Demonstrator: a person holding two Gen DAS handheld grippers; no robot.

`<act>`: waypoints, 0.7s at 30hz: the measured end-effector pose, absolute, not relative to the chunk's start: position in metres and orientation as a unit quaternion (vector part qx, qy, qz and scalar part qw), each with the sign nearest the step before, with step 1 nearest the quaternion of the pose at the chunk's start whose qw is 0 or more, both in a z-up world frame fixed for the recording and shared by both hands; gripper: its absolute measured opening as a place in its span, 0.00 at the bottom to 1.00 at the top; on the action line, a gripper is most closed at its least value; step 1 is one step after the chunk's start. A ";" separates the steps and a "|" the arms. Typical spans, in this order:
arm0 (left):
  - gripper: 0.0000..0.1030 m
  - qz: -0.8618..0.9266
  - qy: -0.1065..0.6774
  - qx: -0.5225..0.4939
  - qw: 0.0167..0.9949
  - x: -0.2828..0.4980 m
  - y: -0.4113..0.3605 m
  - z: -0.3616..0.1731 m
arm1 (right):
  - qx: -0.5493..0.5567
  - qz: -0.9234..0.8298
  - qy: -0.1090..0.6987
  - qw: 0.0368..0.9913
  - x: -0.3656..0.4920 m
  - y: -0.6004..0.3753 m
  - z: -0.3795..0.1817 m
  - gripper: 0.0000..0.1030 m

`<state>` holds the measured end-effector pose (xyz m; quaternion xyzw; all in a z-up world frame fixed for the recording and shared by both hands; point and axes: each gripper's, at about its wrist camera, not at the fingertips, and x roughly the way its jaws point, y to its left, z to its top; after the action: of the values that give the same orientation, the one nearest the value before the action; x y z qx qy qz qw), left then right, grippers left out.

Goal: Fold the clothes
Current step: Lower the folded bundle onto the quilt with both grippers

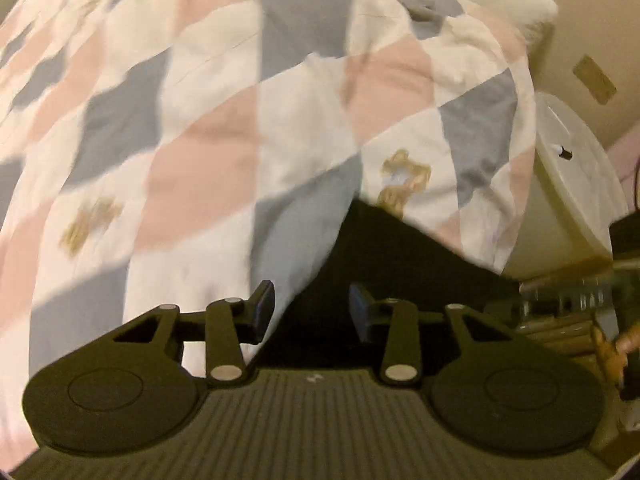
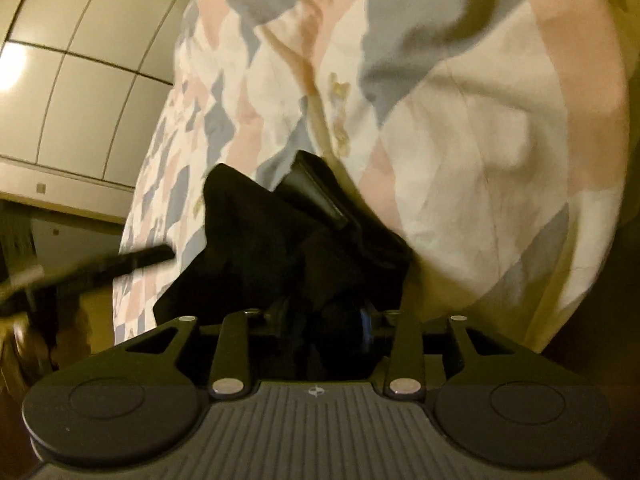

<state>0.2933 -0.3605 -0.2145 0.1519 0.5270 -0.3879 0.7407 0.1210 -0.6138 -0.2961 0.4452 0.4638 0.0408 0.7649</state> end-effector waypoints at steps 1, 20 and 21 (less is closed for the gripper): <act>0.32 -0.381 0.530 0.146 0.743 0.285 -0.347 -0.215 | 0.431 0.042 0.464 0.773 0.122 -0.612 -0.292 0.18; 0.25 -0.256 0.505 0.076 0.821 0.220 -0.283 -0.213 | 0.364 -0.006 0.471 0.804 0.135 -0.650 -0.258 0.41; 0.25 -0.249 0.502 0.069 0.826 0.220 -0.277 -0.210 | 0.345 0.001 0.463 0.817 0.138 -0.650 -0.249 0.41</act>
<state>0.2205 -0.2767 -0.2103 0.0687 0.5016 -0.2485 0.8258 0.1378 -0.6496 -0.2491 0.3446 0.4625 0.0014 0.8169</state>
